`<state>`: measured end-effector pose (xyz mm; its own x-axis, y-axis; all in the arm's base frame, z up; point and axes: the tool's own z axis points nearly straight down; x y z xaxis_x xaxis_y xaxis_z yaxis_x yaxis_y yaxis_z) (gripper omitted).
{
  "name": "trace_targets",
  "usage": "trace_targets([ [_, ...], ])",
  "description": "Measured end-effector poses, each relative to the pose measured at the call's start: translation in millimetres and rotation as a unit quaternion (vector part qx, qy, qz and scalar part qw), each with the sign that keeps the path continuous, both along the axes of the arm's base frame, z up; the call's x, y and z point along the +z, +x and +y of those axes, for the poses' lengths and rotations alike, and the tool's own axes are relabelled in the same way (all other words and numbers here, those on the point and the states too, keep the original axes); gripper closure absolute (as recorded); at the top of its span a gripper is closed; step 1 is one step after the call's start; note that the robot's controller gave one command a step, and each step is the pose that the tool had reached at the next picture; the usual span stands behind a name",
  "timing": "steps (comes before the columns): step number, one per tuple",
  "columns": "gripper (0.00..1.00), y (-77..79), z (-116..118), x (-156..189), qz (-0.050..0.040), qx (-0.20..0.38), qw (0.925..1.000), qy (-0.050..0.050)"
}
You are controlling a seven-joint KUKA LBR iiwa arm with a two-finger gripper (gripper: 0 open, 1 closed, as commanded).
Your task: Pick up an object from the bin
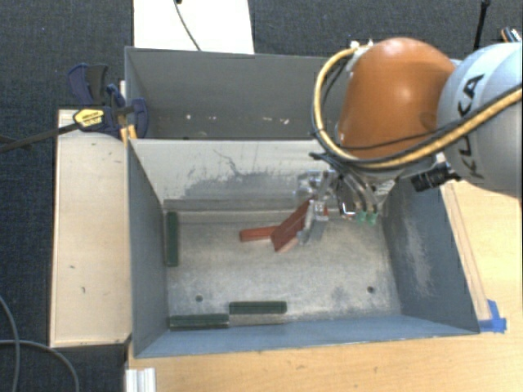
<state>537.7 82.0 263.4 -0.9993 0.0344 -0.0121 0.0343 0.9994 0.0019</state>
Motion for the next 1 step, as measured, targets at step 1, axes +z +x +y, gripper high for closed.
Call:
trace_targets([
  [1, 1.00, 14.7, 23.7, 40.6, 0.0018, 0.115, 0.9934, -0.001],
])
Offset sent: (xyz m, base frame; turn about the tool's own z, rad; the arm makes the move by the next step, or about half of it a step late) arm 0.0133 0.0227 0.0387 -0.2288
